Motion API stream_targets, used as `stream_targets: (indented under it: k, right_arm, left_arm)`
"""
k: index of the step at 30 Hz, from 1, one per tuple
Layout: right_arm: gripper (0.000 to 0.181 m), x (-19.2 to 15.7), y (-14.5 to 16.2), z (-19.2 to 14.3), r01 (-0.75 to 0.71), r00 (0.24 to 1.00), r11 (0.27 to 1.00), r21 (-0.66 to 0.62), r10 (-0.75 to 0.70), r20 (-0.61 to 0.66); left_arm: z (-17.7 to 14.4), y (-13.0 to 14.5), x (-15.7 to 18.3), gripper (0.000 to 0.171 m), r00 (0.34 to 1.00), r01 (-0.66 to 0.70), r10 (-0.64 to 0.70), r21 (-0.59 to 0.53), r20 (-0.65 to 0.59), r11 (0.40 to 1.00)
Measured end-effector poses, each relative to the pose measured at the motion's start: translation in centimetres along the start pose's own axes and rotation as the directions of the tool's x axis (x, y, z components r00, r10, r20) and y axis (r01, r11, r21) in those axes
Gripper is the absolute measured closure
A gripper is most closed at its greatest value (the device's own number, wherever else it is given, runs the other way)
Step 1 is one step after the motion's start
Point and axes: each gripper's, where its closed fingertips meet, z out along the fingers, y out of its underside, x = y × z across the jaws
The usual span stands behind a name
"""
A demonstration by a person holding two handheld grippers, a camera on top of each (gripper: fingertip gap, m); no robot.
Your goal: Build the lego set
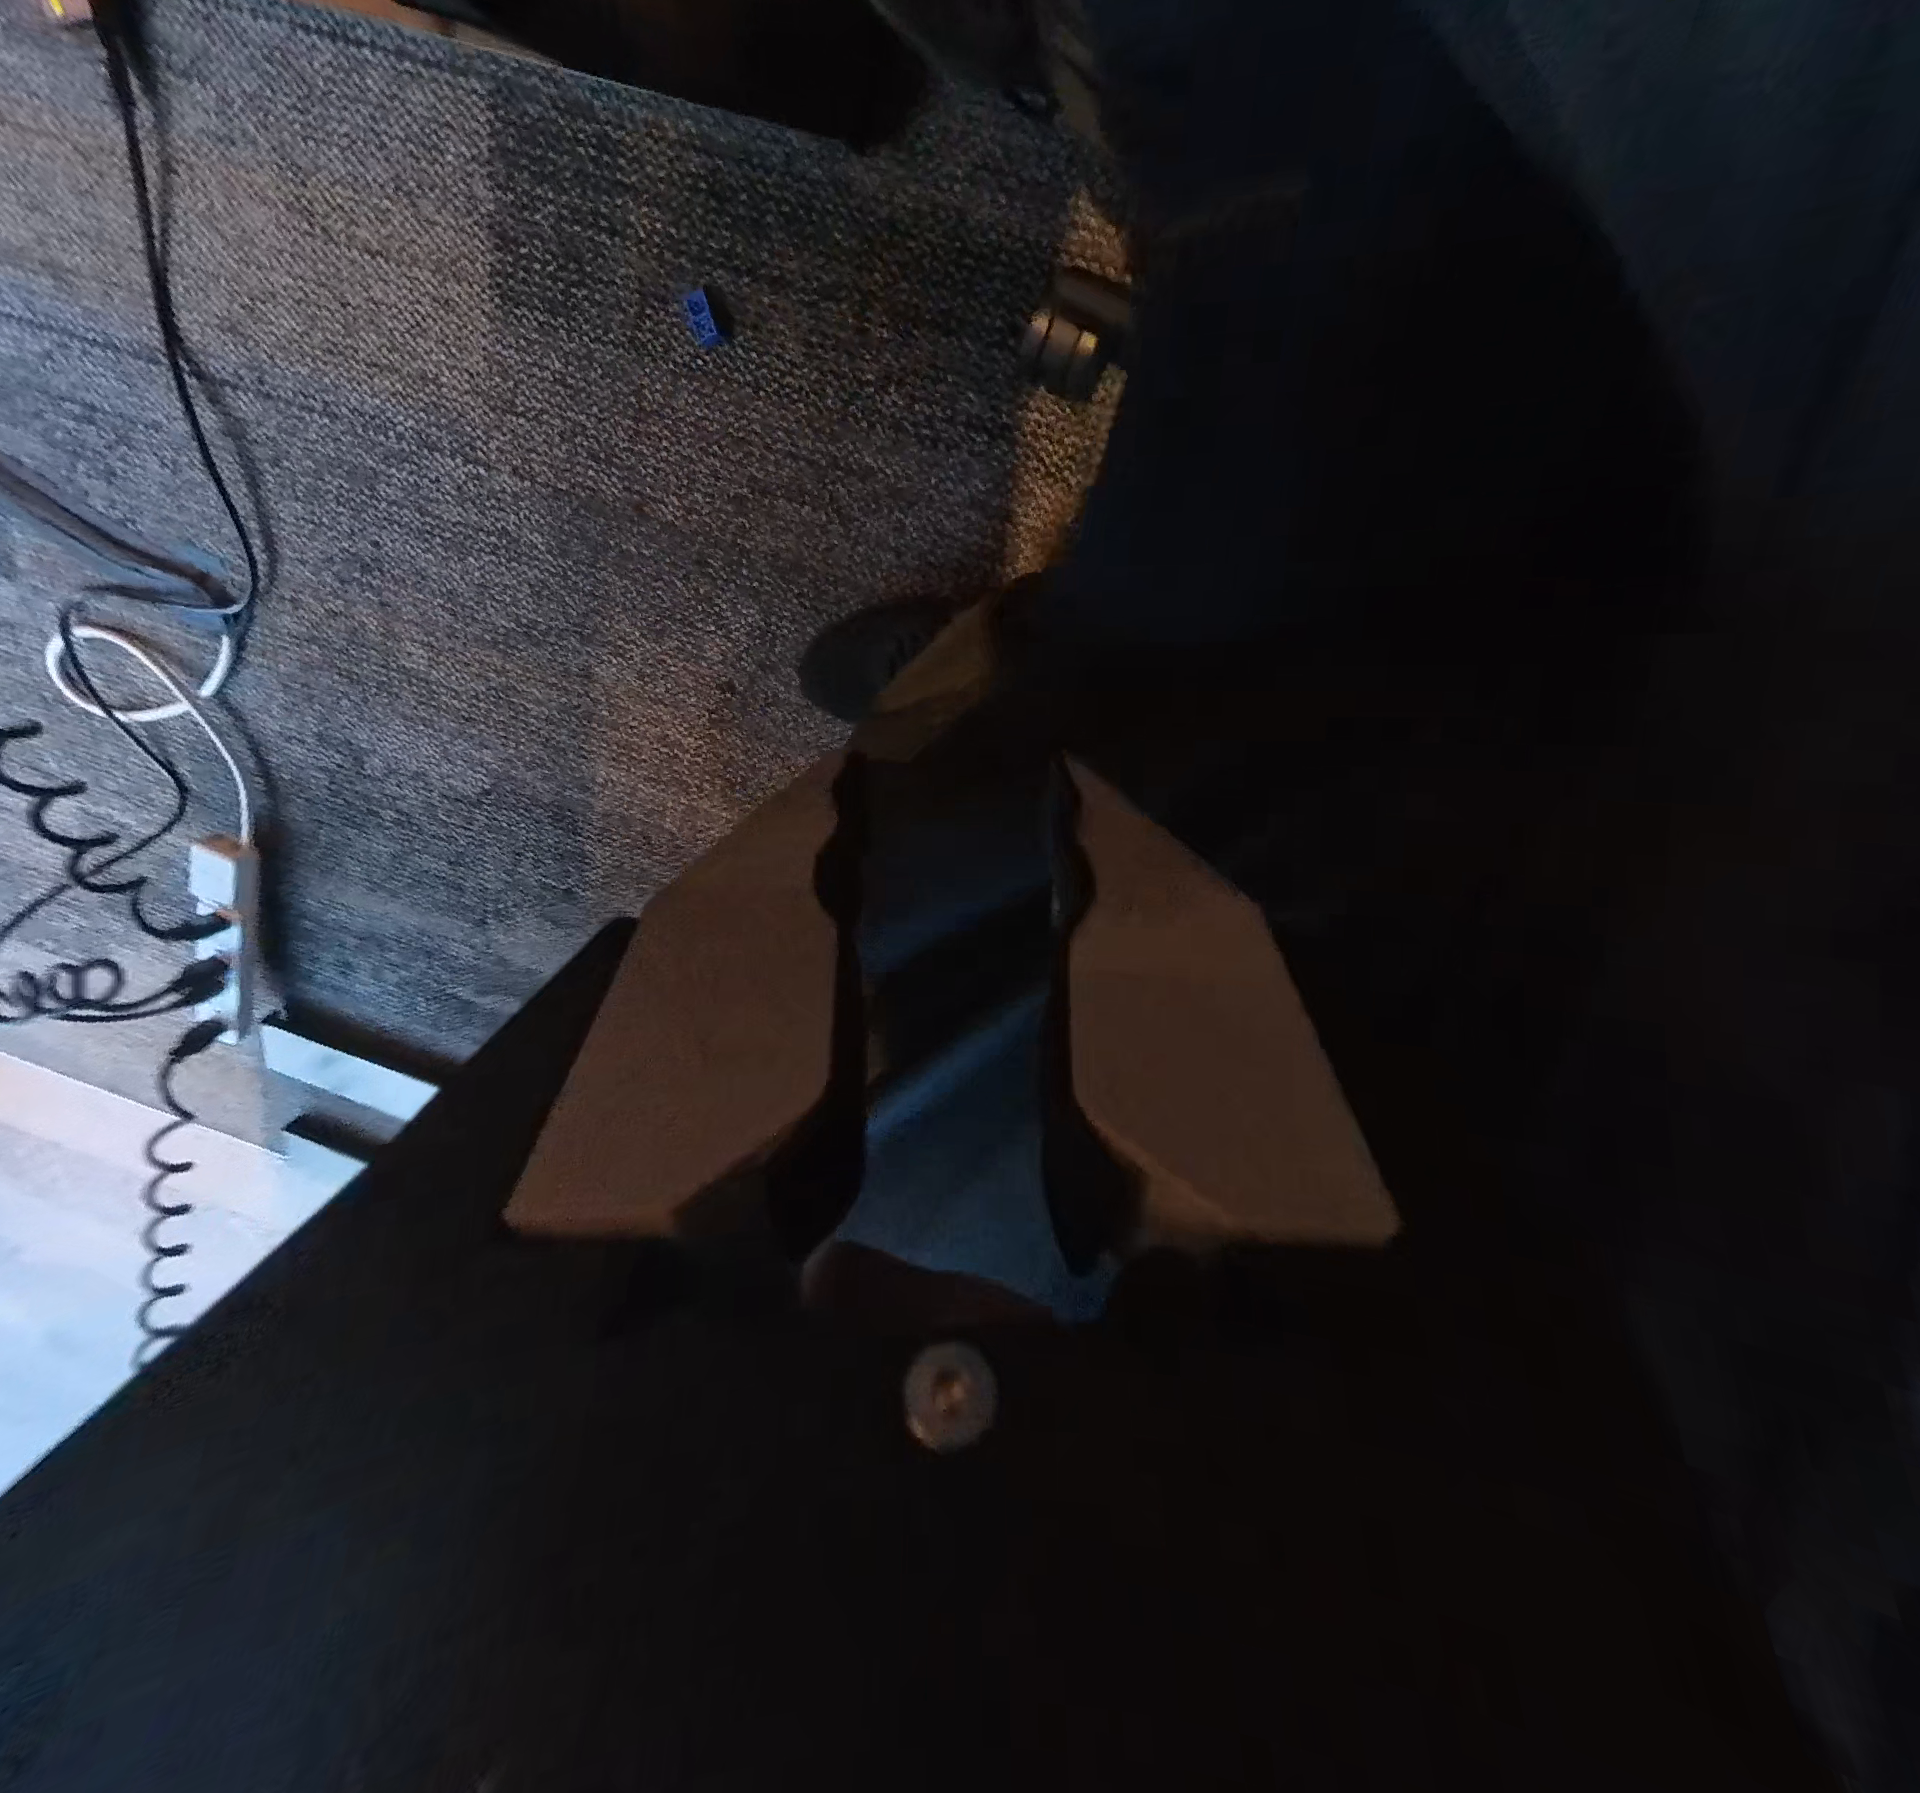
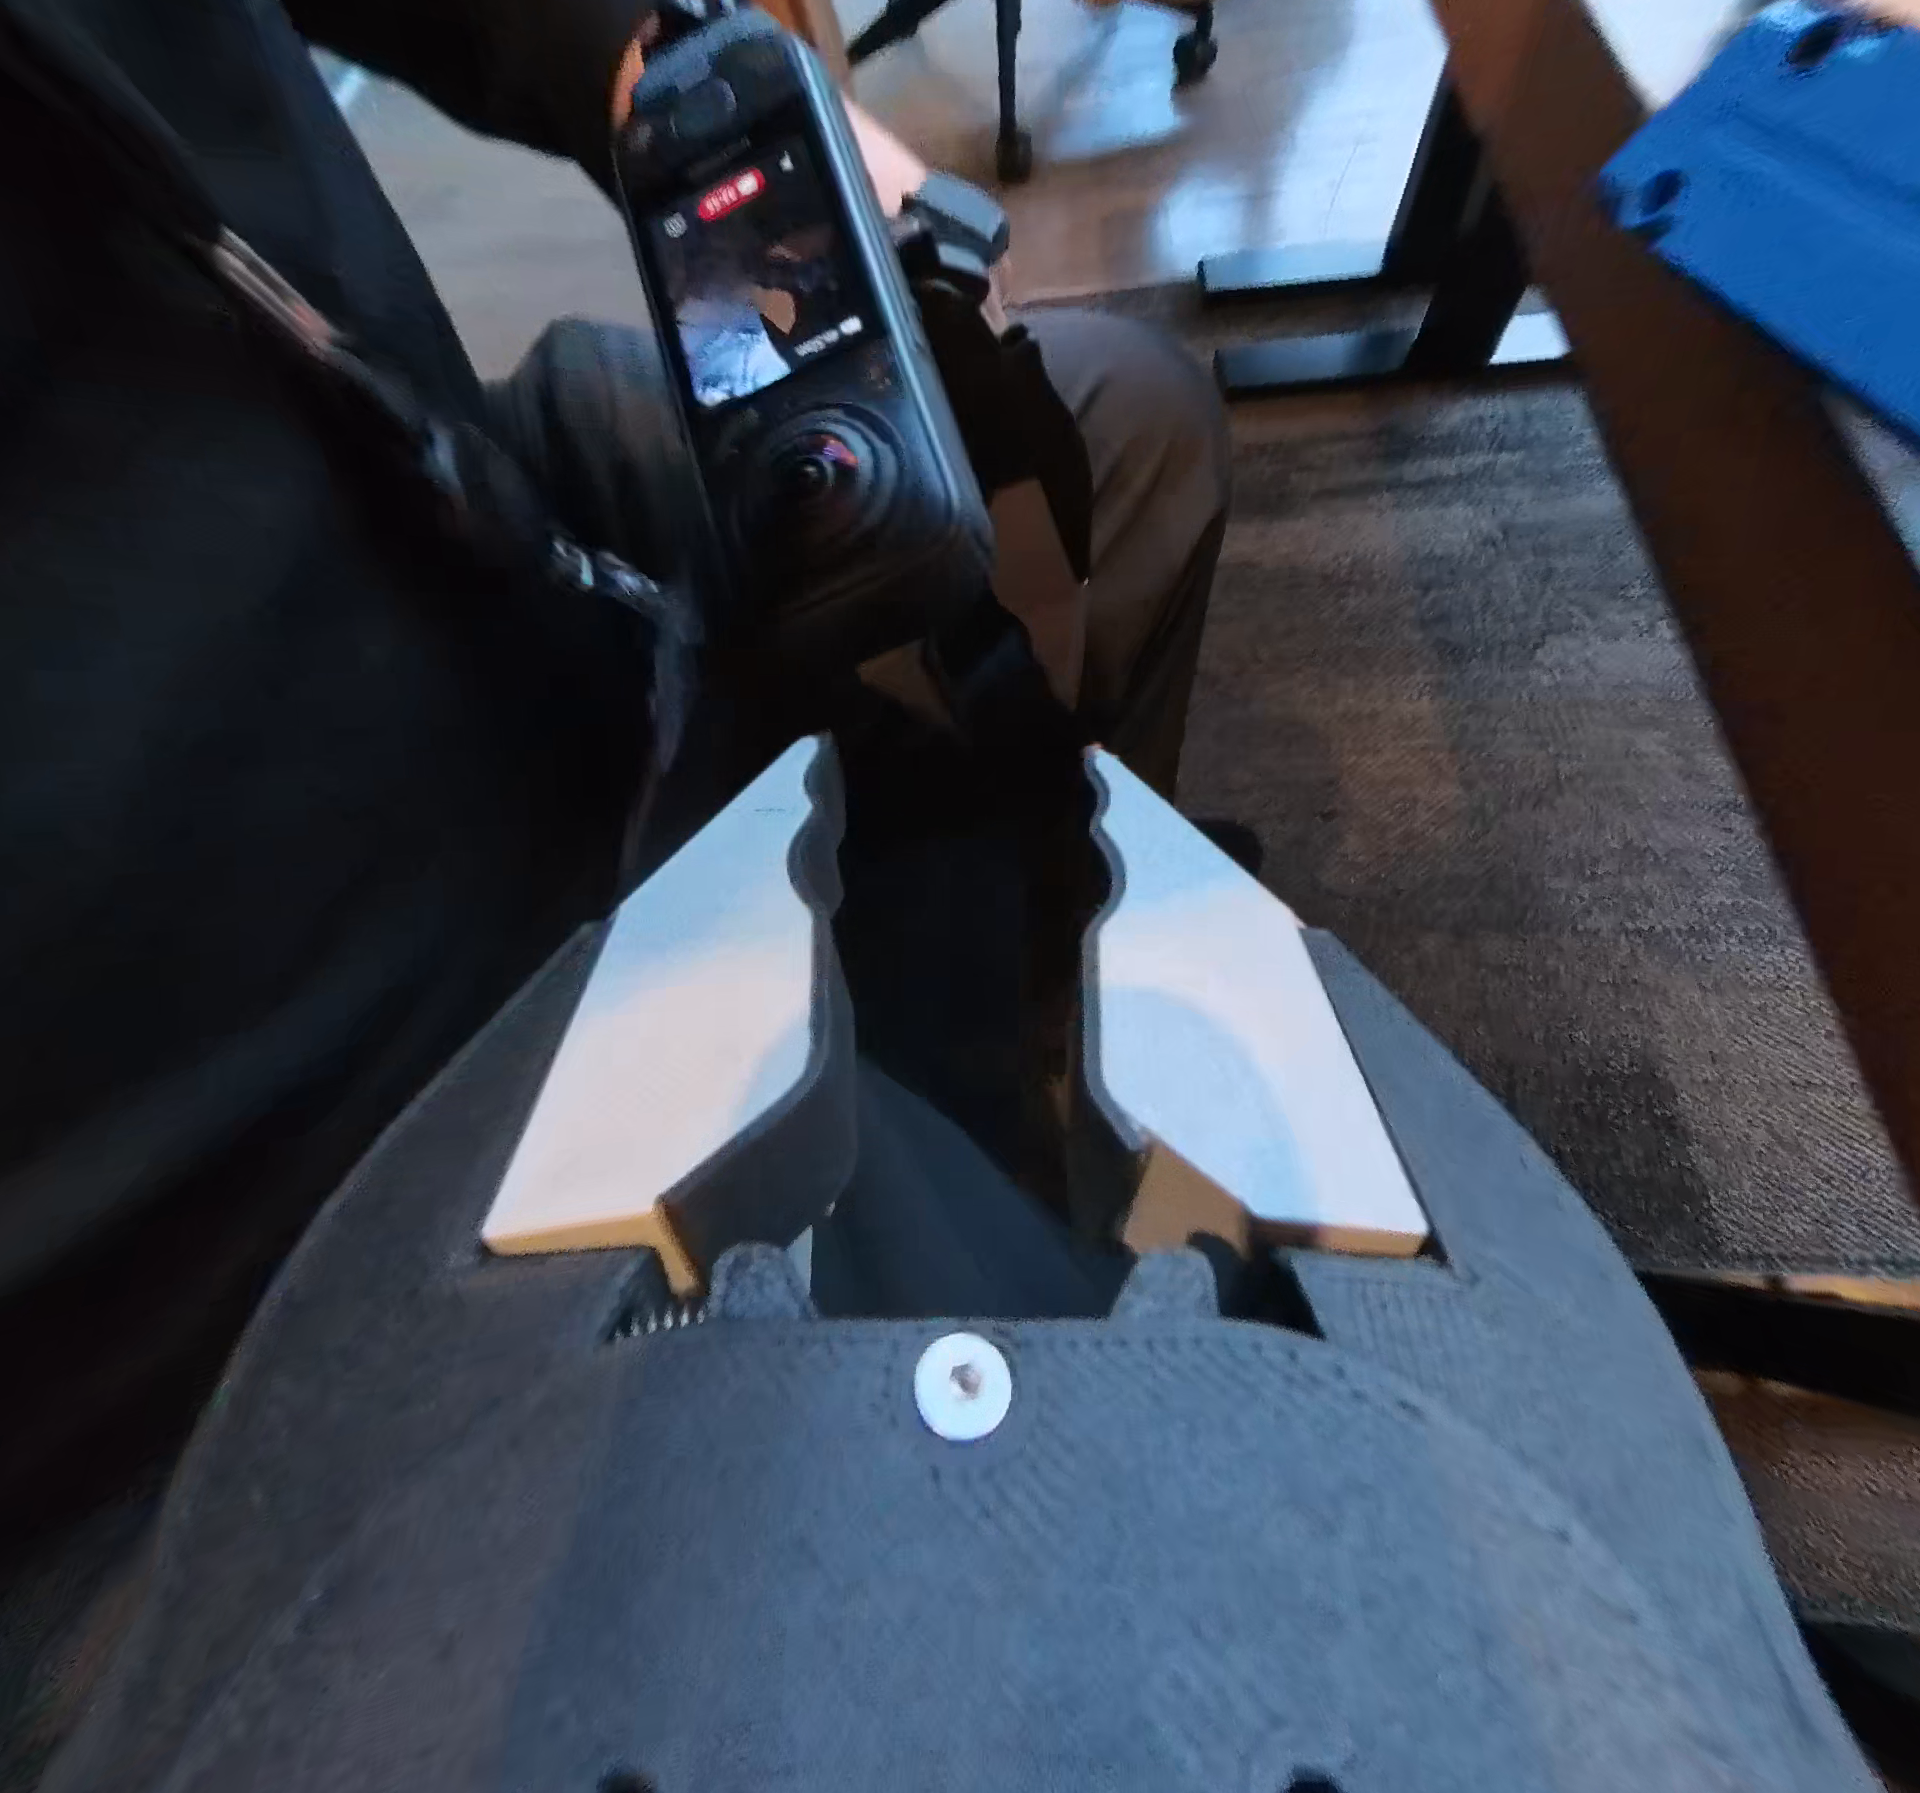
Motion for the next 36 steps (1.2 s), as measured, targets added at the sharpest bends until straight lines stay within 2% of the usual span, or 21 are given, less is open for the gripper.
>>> stream_targets:
  k: [7, 13, 18, 27, 32, 36]
  right_arm:
    - [0.142, 2.8, -1.5, -1.2, -0.101, 0.995, 0.987, 0.123, 0.099, 0.021]
    - [0.144, 2.9, -3.5, -2.8, -0.026, 1.000, 0.982, 0.186, 0.028, -0.010]
    - [0.144, 1.9, -3.5, -2.6, 0.041, 0.999, 0.989, 0.139, -0.036, -0.037]
    - [0.147, 1.9, -2.1, -2.3, 0.063, 0.994, 0.996, 0.057, -0.057, -0.098]
    - [0.148, 2.1, -1.2, -2.3, 0.031, 0.992, 0.999, 0.035, -0.027, -0.121]
    - [0.148, 2.4, -0.5, -2.4, 0.033, 0.988, 0.999, 0.004, -0.032, -0.150]
  left_arm:
    - [-0.6, -1.9, -2.9, 0.141, 0.996, 0.086, -0.088, 0.140, 0.012, 0.986]
    - [-3.2, -4.2, -3.5, 0.137, 0.997, 0.011, -0.032, 0.271, 0.075, 0.962]
    - [-2.8, -3.3, -3.3, 0.139, 0.985, -0.064, 0.032, 0.187, 0.171, 0.980]
    - [-2.9, -4.1, -1.7, 0.145, 0.951, -0.199, 0.160, 0.128, 0.266, 0.972]
    - [-2.0, -3.4, -1.5, 0.144, 0.933, -0.245, 0.218, 0.059, 0.287, 0.968]
    - [-1.9, -3.8, -1.2, 0.145, 0.928, -0.263, 0.237, 0.056, 0.286, 0.963]
